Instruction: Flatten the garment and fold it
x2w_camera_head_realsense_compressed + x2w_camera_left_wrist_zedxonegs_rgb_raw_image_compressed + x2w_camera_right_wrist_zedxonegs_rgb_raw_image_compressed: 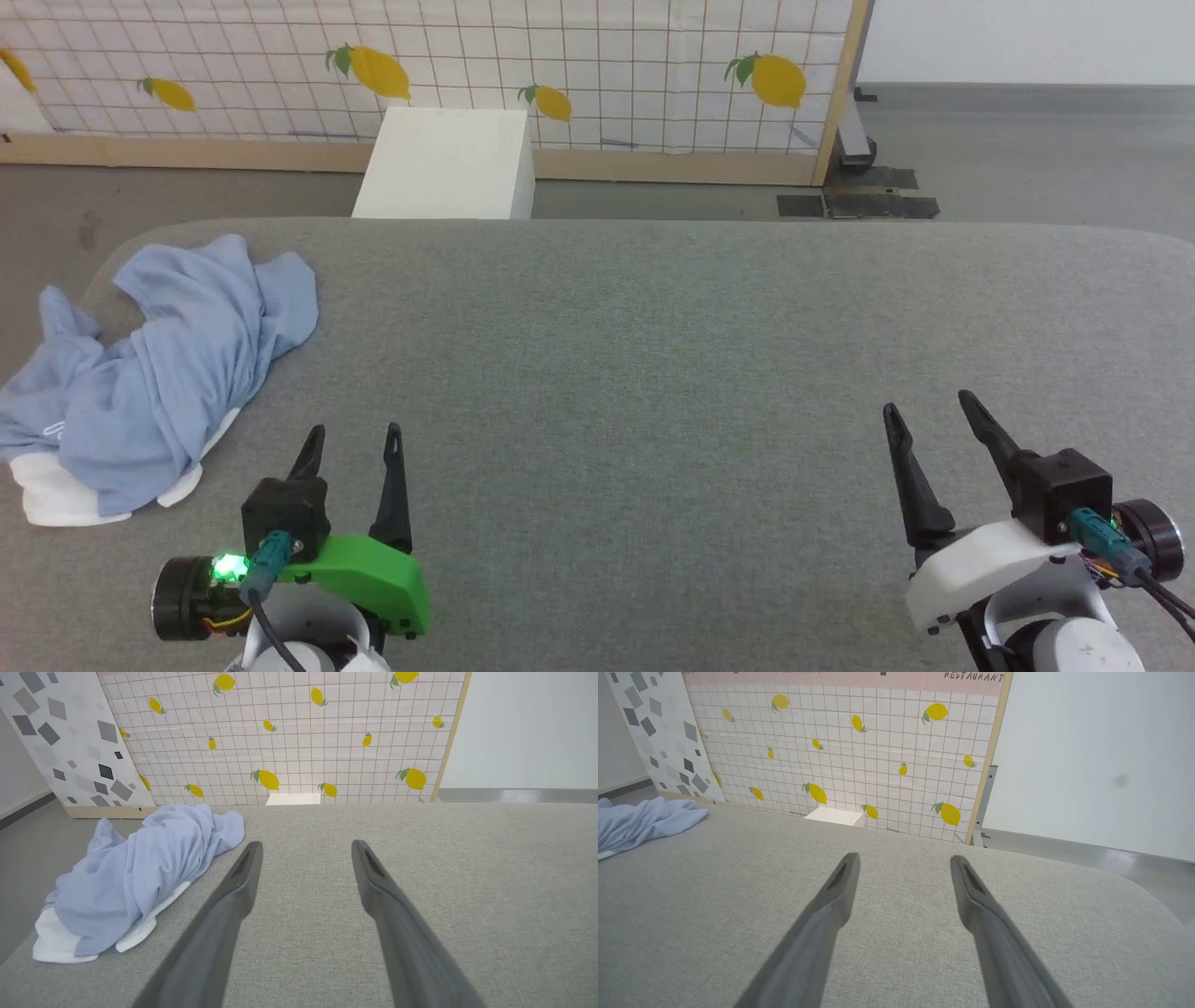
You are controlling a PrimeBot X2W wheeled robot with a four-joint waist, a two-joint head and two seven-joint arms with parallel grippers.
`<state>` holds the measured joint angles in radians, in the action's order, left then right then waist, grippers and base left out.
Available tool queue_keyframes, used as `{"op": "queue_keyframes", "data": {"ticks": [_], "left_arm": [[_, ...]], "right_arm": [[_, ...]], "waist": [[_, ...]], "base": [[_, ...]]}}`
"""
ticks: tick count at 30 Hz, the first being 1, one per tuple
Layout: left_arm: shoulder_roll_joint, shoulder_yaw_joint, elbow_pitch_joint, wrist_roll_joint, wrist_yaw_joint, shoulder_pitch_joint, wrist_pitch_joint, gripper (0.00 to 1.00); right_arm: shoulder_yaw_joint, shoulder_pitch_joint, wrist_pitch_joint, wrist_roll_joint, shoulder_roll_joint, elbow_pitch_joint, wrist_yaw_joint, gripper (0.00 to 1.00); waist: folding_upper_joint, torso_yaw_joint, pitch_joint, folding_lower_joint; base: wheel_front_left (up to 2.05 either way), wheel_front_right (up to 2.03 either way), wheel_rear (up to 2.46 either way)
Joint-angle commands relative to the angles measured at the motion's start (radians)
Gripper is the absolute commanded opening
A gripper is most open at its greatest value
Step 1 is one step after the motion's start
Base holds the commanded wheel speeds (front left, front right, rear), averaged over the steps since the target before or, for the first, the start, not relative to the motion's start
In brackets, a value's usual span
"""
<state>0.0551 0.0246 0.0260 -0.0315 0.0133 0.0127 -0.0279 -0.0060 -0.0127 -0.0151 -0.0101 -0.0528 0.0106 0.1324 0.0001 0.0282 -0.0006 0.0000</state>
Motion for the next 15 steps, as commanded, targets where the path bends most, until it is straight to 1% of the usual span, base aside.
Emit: {"op": "queue_keyframes", "data": {"ticks": [1,15], "left_arm": [[0.0,0.004,0.007,-0.011,0.011,0.01,-0.01,1.0],[0.01,0.01,0.021,-0.035,0.044,0.006,-0.039,1.0]], "right_arm": [[-0.001,-0.003,-0.01,-0.009,0.0,0.005,0.0,1.0],[0.008,-0.005,-0.028,-0.028,0.001,0.02,0.0,1.0]], "waist": [[-0.0001,0.013,-0.001,0.0],[-0.0001,0.103,-0.009,0.0]], "base": [[0.0,0.0,0.0],[0.0,0.0,0.0]]}}
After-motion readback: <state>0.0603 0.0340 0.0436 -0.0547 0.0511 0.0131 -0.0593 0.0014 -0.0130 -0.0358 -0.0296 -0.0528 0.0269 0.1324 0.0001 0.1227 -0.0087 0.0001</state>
